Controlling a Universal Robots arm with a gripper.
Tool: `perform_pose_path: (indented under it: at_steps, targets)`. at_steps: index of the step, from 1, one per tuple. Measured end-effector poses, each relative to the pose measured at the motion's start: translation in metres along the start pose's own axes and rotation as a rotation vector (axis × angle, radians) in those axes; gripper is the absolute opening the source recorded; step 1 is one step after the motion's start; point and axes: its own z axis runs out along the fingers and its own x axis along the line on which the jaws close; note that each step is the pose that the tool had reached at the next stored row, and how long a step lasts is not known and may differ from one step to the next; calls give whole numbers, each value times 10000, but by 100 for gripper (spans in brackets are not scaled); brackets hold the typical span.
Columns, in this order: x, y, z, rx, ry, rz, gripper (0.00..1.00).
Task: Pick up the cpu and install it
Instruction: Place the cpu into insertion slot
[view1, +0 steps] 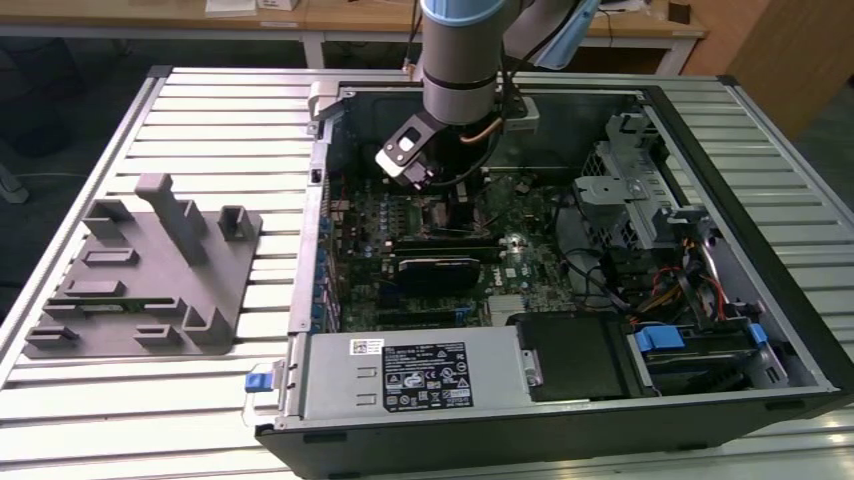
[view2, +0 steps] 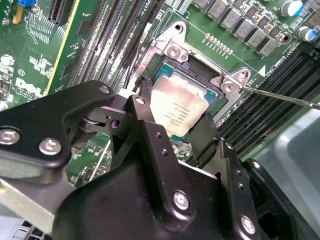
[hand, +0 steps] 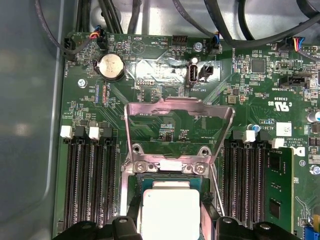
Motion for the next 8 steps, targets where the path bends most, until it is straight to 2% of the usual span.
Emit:
perform_pose_path:
  at_steps: [8]
  targets:
    - [0, 0, 7, -1, 2, 0, 55]
